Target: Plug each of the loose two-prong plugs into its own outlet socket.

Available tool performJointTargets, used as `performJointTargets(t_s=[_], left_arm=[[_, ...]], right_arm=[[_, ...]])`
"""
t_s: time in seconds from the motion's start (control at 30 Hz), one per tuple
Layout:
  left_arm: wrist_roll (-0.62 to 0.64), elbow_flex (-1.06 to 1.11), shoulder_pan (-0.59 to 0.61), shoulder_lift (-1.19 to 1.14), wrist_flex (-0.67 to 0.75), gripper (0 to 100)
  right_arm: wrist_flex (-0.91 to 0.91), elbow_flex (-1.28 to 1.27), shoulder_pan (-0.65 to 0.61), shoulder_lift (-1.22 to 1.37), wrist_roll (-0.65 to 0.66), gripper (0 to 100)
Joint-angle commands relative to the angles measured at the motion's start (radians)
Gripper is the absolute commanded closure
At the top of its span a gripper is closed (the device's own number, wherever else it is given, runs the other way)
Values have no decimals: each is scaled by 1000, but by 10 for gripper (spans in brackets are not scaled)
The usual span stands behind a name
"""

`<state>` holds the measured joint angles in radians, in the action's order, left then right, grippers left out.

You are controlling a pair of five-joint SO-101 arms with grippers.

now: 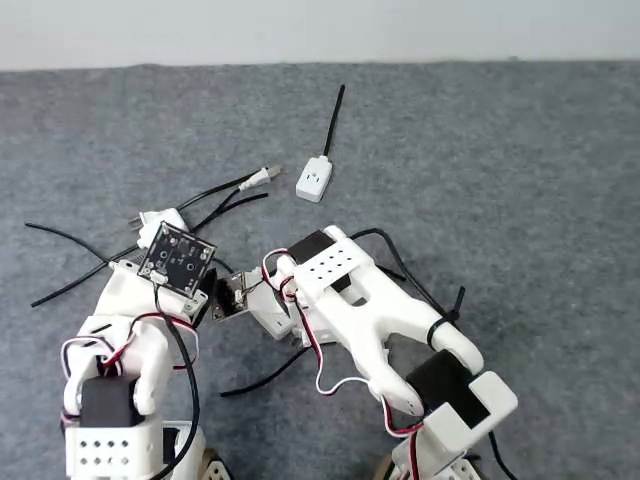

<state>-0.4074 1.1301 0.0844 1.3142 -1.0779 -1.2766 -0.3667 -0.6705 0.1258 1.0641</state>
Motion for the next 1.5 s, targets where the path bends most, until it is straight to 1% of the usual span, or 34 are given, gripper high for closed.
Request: performJointTargets(t_s=[0.0,0.17,0.37,0.4,0.47,0.53,0.57,0.73,0.87,0.97,1.13,1.23,1.37,1.47], left_arm=[[-20,-10,-8,-2,8,746],[-20,-10,-8,-2,8,746],[-21,-10,-9,-2,8,746],[-21,-10,-9,-2,8,746],[-21,-10,-9,-2,8,746],[-21,-10,-9,-2,6,746],[-21,-10,-9,-2,6,746],[-21,-10,-9,-2,6,746],[-21,-10,-9,-2,6,746],[-21,-8,-11,-2,6,746],[-23,-8,-11,-2,6,746],[-23,-8,-11,-2,6,746],[-23,-8,-11,-2,6,746],[-23,-8,-11,-2,6,746]], right_arm=[[42,77,2,-1,-29,593],[70,135,31,108,-29,593],[-24,272,42,265,-29,596],[-42,290,44,288,-29,609],[-74,318,44,323,-28,682],[-91,336,44,349,-3,762],[-99,339,42,358,9,768],[-168,341,39,371,86,775],[-234,341,27,375,196,775],[-255,341,24,378,222,773],[-255,341,31,378,209,772],[-231,341,31,377,126,772],[-124,342,38,371,0,772],[-88,344,38,371,-12,772]])
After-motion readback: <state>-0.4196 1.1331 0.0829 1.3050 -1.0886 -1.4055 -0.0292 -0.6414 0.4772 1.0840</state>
